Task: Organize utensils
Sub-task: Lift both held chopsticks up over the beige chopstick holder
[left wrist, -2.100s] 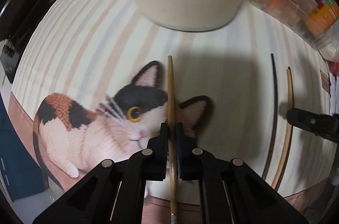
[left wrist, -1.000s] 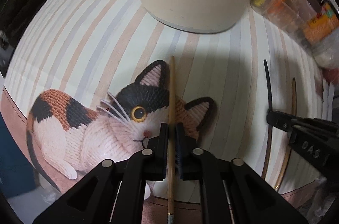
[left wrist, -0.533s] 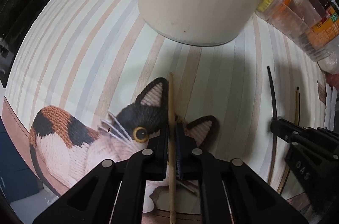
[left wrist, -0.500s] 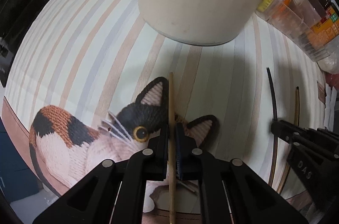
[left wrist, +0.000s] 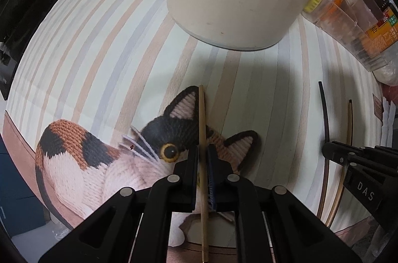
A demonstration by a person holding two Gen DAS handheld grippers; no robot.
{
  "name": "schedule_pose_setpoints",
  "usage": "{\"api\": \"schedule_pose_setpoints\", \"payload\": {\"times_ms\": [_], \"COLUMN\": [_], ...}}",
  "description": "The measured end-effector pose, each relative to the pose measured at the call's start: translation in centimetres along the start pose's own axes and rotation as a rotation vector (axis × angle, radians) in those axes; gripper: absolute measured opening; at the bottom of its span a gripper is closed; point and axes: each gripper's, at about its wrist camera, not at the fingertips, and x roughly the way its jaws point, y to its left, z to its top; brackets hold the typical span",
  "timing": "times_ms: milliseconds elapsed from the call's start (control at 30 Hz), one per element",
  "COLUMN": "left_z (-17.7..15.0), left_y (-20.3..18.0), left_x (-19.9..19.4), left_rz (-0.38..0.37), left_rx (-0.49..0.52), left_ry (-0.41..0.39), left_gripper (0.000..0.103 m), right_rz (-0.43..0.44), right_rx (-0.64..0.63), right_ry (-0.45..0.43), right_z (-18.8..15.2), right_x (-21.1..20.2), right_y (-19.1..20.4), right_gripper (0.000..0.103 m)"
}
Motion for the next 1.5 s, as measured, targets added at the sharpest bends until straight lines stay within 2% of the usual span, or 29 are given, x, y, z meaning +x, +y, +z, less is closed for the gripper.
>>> {"api": "schedule_pose_setpoints", "payload": {"times_ms": [200, 333, 467, 633, 933, 1100, 1500], "left_z": [-0.3, -0.3, -0.4, -0.6, -0.8, -1.3, 0.1], "left_y": [-0.7, -1.5, -1.4, -1.4, -1.6, -1.4, -1.2], "left_x": [0.3, 0.5, -0.6, -4.6, -10.3, -12.8, -19.0], "left_rz": [0.016, 0.027, -0.014, -0.051, -0.096, -0.105, -0.123], "left_rx": [0.014, 0.013, -0.006, -0.004, 0.0, 0.013, 0.007], "left_ry": [-0.002, -0.005, -0.018, -0.101, -0.224, -0.277, -0.422], "left_gripper": [0.006, 0.004, 0.004, 0.004, 0.003, 0.003, 0.003], "right_rz": [-0.009, -0.038, 0.03, 0.124, 0.188, 0.203, 0.238], "right_rx": [-0.003, -0.02, 0.046, 0.103, 0.128, 0.129, 0.13], "right_ry": [0.021, -0.013, -0.06, -0.165, -0.315, -0.405, -0.609], "right_z": [1.3, 0.7, -0.1, -1.0, -2.7, -3.8, -3.9], "right_x": [0.7, 1.0, 0.6, -2.1, -6.2, -8.8, -16.3], "right_y": [0.9, 1.8, 0.7, -0.7, -1.6, -1.9, -2.6], "right_gripper": [0.005, 0.006, 0.005, 0.005, 0.005, 0.005, 0.005]}}
